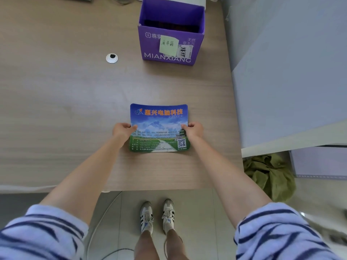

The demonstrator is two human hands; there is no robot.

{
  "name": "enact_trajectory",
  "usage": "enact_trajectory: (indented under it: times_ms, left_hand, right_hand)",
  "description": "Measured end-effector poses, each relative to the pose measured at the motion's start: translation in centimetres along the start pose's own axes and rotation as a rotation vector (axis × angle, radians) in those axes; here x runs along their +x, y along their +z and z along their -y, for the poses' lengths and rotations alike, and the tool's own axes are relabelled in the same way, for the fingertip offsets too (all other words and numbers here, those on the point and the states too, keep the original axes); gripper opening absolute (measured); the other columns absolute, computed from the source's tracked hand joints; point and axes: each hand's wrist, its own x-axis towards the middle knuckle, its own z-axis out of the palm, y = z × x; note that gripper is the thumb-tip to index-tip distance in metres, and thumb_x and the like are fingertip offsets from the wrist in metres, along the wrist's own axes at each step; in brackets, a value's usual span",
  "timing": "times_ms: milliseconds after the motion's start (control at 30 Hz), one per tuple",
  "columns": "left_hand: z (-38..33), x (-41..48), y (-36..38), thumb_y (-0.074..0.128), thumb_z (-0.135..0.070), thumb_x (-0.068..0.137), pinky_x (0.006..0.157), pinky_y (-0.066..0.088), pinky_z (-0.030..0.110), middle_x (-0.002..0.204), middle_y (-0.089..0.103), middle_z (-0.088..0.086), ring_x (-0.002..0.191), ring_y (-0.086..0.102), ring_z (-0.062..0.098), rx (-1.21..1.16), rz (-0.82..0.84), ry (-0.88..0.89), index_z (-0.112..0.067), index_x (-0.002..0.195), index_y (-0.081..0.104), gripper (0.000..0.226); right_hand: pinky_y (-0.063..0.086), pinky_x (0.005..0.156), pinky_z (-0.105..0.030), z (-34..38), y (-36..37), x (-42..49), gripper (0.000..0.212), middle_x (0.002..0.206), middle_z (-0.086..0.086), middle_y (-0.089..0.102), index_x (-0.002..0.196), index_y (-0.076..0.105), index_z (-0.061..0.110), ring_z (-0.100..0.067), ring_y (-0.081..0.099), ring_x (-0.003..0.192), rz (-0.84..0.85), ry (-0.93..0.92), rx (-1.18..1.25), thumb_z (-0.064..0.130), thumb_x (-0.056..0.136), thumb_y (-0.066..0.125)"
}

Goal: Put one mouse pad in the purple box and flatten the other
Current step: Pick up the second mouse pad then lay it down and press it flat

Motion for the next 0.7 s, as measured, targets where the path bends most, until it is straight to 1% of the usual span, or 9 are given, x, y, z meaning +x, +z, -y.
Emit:
enact_trajectory:
  times_ms: [33,67,167,233,300,400,500,600,700]
  left_hand:
    - [-0.2,-0.1,-0.1,0.072,-0.029,0.084,0.062,0.040,0.026,0.079,0.061,0.009,0.063,0.049,0.021,0.019,-0.011,0.015,-0.009,0.082,0.066,0.021]
    - [-0.3,-0.2,-0.2,0.073,-0.028,0.083,0.062,0.040,0.027,0.076,0.061,0.009,0.063,0.049,0.021,0.042,-0.021,0.034,-0.010,0.080,0.066,0.020]
    - [-0.5,-0.8,-0.7,0.074,-0.026,0.082,0.068,0.042,0.029,0.075,0.062,0.008,0.070,0.053,0.023,0.121,-0.060,0.154,-0.013,0.078,0.065,0.016]
    - [-0.7,-1.5,-1.1,0.073,-0.027,0.083,0.069,0.044,0.030,0.077,0.063,0.007,0.072,0.056,0.023,0.109,-0.093,0.201,-0.016,0.082,0.067,0.012]
    - [-0.9,-2.1,-1.4,0.073,-0.029,0.082,0.072,0.047,0.033,0.078,0.066,0.006,0.074,0.060,0.024,0.077,-0.124,0.214,-0.017,0.082,0.068,0.014]
    - [-1.6,-3.0,-2.2,0.073,-0.031,0.082,0.079,0.052,0.037,0.081,0.069,0.004,0.079,0.065,0.024,-0.008,-0.157,0.208,-0.018,0.079,0.067,0.015]
    - [-2.8,-4.3,-3.3,0.073,-0.031,0.082,0.080,0.051,0.034,0.087,0.070,0.005,0.078,0.063,0.021,-0.054,-0.195,0.226,-0.017,0.083,0.068,0.014]
    - [-3.9,-5.8,-4.8,0.073,-0.033,0.081,0.080,0.049,0.031,0.091,0.070,0.005,0.081,0.062,0.021,-0.070,-0.234,0.243,-0.012,0.093,0.072,0.024]
    - [-5.0,-7.4,-6.6,0.074,-0.032,0.081,0.080,0.048,0.031,0.094,0.071,0.007,0.083,0.063,0.022,-0.099,-0.269,0.263,-0.010,0.095,0.072,0.026]
  right_hand:
    - [0.052,0.069,-0.034,0.1,-0.1,0.0,0.023,0.089,-0.015,0.074,0.084,0.069,-0.001,-0.022,0.064,0.070,-0.001,-0.003,-0.007,0.022,0.084,0.071]
    - [0.052,0.069,-0.035,0.1,-0.1,0.0,0.023,0.088,-0.015,0.074,0.083,0.069,-0.002,-0.023,0.064,0.070,-0.006,-0.011,-0.014,0.021,0.083,0.072]
    - [0.051,0.067,-0.038,0.3,-0.4,-0.3,0.023,0.080,-0.014,0.072,0.074,0.067,0.001,-0.024,0.063,0.067,-0.033,-0.037,-0.049,0.022,0.082,0.072]
    - [0.052,0.067,-0.039,0.3,-0.5,-0.4,0.023,0.078,-0.014,0.071,0.067,0.062,0.010,-0.021,0.059,0.065,-0.043,-0.050,-0.043,0.024,0.082,0.072]
    - [0.052,0.068,-0.040,0.4,-0.6,-0.6,0.022,0.077,-0.014,0.071,0.065,0.061,0.013,-0.019,0.057,0.064,-0.055,-0.052,-0.001,0.024,0.081,0.073]
    - [0.046,0.064,-0.033,1.4,-1.3,-1.4,0.026,0.069,-0.006,0.063,0.061,0.058,0.014,-0.017,0.054,0.065,-0.067,-0.058,0.093,0.021,0.080,0.074]
    - [0.048,0.068,-0.031,2.9,-2.5,-2.6,0.022,0.071,-0.001,0.064,0.064,0.061,0.015,-0.016,0.057,0.067,-0.075,-0.080,0.162,0.020,0.082,0.073]
    - [0.051,0.071,-0.033,4.8,-3.6,-4.1,0.014,0.078,-0.003,0.068,0.072,0.065,0.014,-0.021,0.064,0.072,-0.069,-0.116,0.197,0.022,0.081,0.073]
    - [0.055,0.071,-0.038,6.6,-4.6,-5.7,0.019,0.078,-0.006,0.072,0.064,0.063,0.018,-0.027,0.070,0.076,-0.058,-0.154,0.228,0.024,0.079,0.074]
